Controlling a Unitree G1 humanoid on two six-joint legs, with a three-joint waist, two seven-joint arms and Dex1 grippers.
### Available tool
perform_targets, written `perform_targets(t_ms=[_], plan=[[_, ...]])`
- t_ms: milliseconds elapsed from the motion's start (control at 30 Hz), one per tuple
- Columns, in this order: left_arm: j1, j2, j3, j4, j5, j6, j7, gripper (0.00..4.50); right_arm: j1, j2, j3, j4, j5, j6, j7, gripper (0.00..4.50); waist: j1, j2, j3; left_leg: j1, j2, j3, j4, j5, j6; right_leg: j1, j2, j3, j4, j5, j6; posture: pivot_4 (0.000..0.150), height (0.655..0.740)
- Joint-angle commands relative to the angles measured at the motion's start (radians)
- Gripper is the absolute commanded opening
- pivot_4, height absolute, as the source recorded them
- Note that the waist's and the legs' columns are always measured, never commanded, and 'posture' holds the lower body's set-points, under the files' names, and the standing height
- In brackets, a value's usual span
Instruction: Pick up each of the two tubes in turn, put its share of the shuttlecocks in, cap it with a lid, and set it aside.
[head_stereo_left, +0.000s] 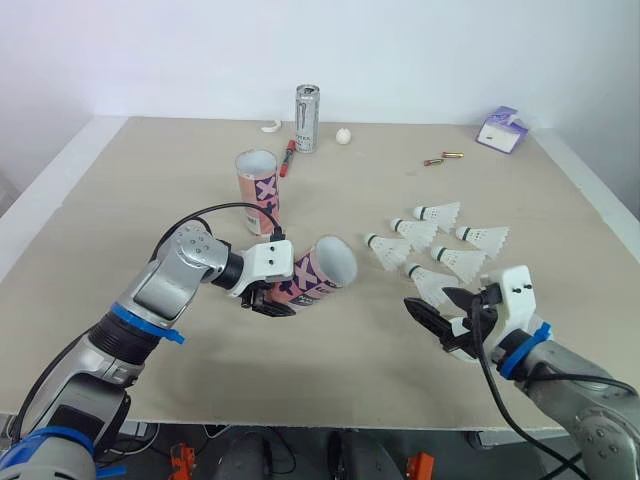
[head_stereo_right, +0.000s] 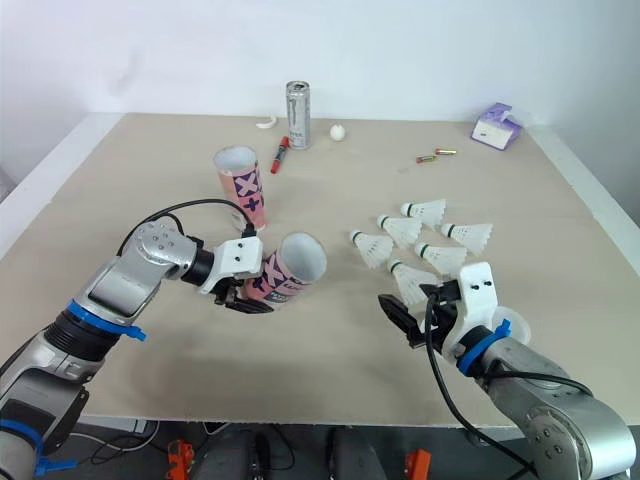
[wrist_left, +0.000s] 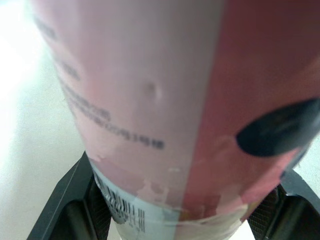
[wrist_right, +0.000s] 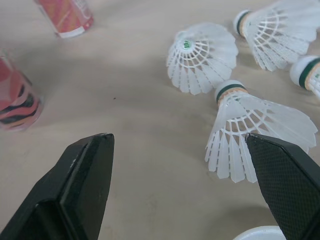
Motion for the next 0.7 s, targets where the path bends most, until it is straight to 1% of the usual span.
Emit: perform_targets(t_ms=[33,433,567,600,633,667,700], plan=[[-0.019,0.011,-0.007,-0.04,-0.001,0.017,-0.004,3.0,-0.032,0.028,-0.005,0.002,0.023,0.025,-0.052,4.5,0.0,0.0,0.0,0.0,0.0,0.0,0.0,0.0,0.0,0.0,0.0,0.0,0.0,0.0,0.0,0.15,0.74],[-0.015,0.005,-0.005,-0.059,-0.006,0.041,0.01,3.0,-0.191,0.101,0.031,0.136,0.004,0.097,-0.163,4.5,-0.001,0.0,0.0,0.0,0.0,0.001,0.0,0.0,0.0,0.0,0.001,0.005,0.0,0.0,0.001,0.15,0.74],[-0.008,0.004,-0.003,-0.068,-0.008,0.05,0.017,3.0,-0.218,0.12,0.026,0.152,0.002,0.115,-0.187,4.5,-0.001,0.0,0.0,0.0,0.0,0.001,0.0,0.0,0.001,-0.001,0.001,0.005,0.001,0.0,0.001,0.15,0.74],[-0.005,0.004,-0.002,-0.069,-0.009,0.052,0.019,3.0,-0.224,0.124,0.025,0.155,0.0,0.119,-0.195,4.25,-0.001,0.0,0.0,-0.001,0.0,0.001,0.0,0.0,0.001,-0.001,0.001,0.005,0.001,0.0,0.001,0.15,0.74],[-0.003,0.004,-0.003,-0.071,-0.01,0.053,0.021,2.99,-0.228,0.127,0.024,0.158,-0.004,0.122,-0.203,3.89,-0.002,0.0,0.0,-0.001,0.0,0.001,0.0,0.0,0.001,-0.001,0.001,0.005,0.001,0.0,0.001,0.15,0.74],[-0.001,0.004,-0.003,-0.073,-0.012,0.055,0.023,2.99,-0.231,0.132,0.02,0.161,-0.006,0.128,-0.212,3.72,-0.002,0.0,0.0,-0.001,0.0,0.001,0.0,0.0,0.001,-0.001,0.001,0.005,0.001,0.0,0.001,0.15,0.74],[0.0,0.004,-0.003,-0.075,-0.014,0.058,0.025,2.99,-0.231,0.131,0.019,0.163,-0.01,0.133,-0.216,3.13,-0.002,0.0,0.0,-0.001,0.0,0.001,0.0,0.0,0.001,-0.001,0.001,0.005,0.001,0.0,0.001,0.15,0.74]])
